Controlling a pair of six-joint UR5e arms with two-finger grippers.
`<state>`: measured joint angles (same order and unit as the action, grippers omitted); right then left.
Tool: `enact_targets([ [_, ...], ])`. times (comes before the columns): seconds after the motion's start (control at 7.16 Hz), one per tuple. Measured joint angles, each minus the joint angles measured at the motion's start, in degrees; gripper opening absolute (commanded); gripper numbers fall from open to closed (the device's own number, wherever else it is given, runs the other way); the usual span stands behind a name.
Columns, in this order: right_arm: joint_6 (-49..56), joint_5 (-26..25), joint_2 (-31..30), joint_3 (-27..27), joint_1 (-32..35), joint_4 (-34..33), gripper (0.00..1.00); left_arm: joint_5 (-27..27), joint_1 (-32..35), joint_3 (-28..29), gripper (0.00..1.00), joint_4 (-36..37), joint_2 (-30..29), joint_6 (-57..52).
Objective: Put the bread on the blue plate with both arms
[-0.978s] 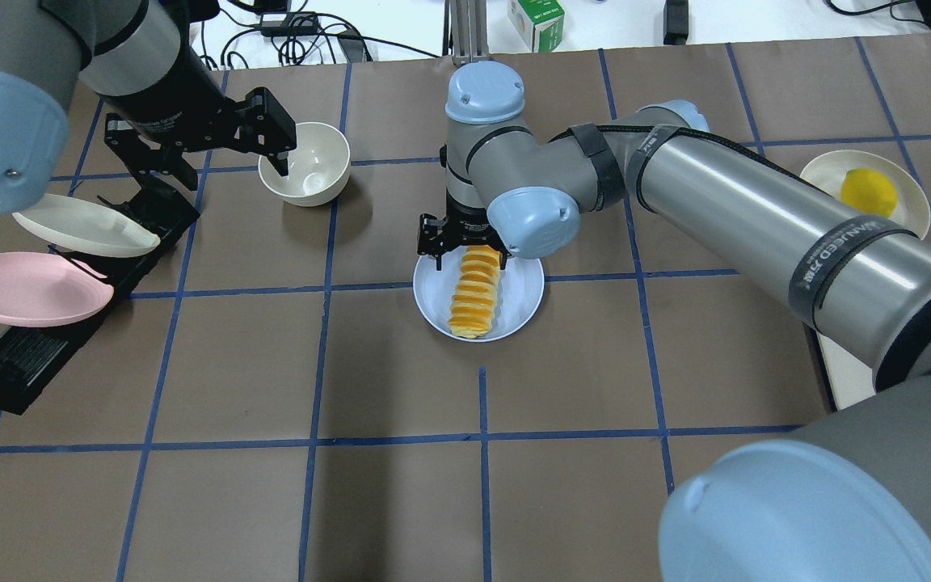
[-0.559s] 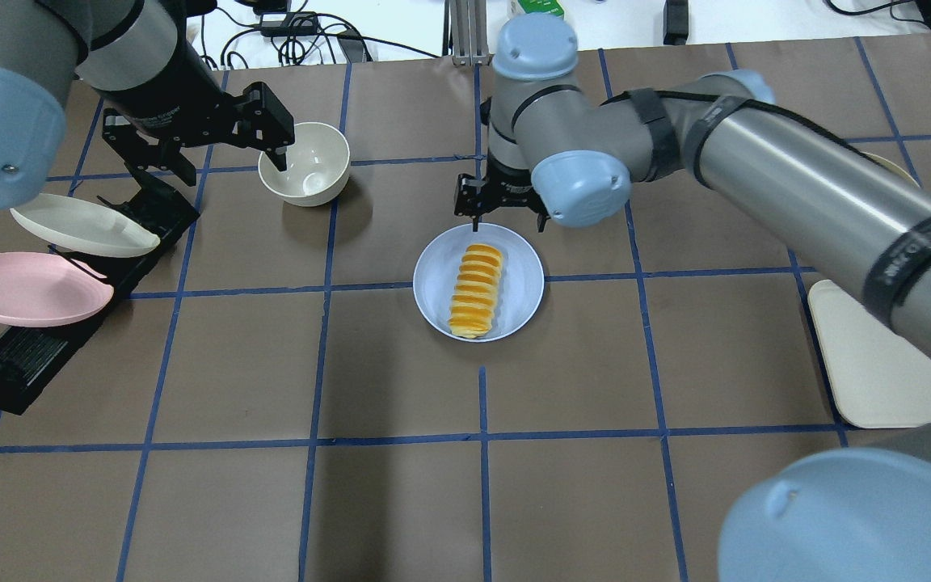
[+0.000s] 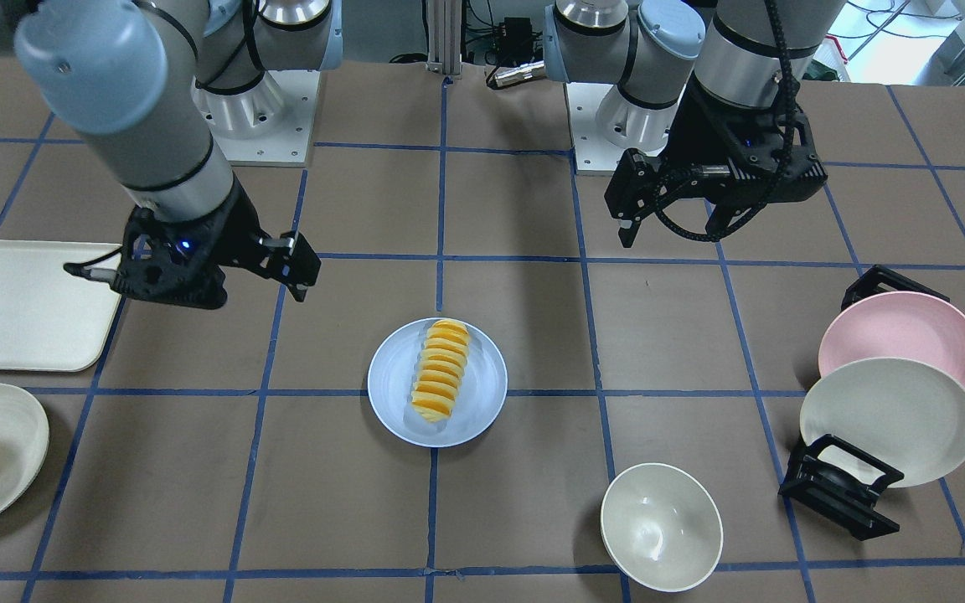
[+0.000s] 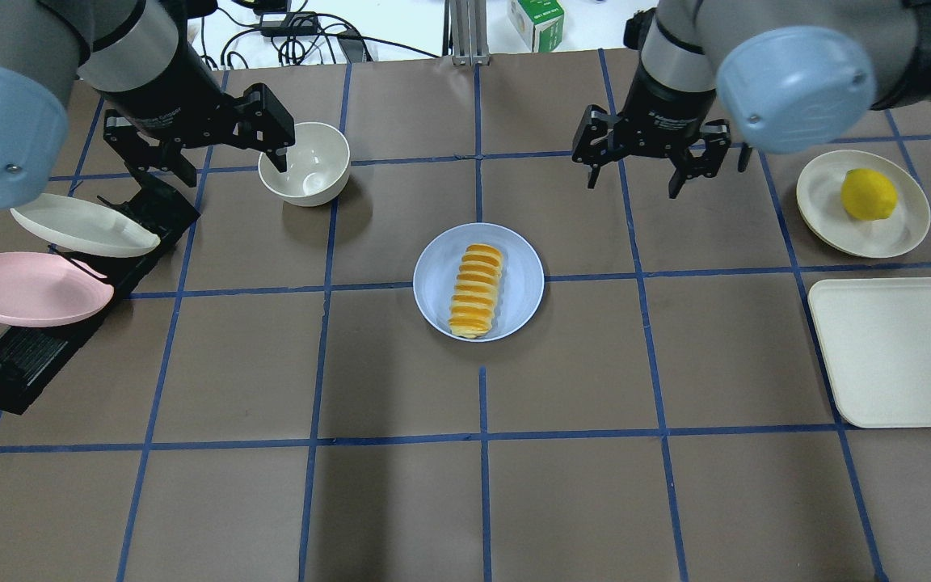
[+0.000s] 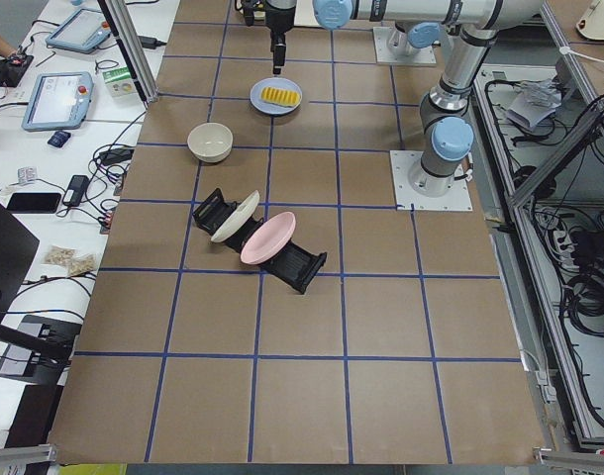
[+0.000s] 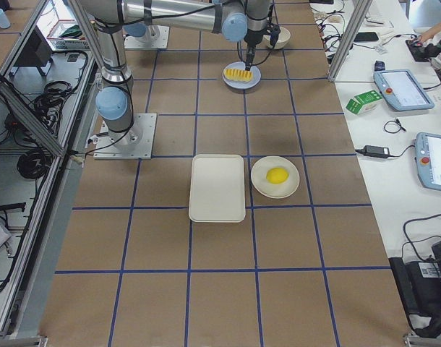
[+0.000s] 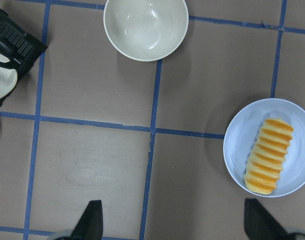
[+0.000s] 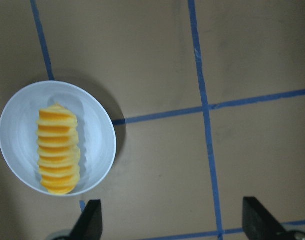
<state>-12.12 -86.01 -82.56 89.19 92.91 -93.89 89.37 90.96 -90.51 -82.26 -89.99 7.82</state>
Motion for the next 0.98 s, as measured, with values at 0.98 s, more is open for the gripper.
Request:
enact_targets([
  [0.98, 2.69, 0.04, -9.06, 0.66, -3.35, 9.95, 1.00, 0.15, 0.02, 0.14, 1.00, -0.36, 0.22, 0.00],
])
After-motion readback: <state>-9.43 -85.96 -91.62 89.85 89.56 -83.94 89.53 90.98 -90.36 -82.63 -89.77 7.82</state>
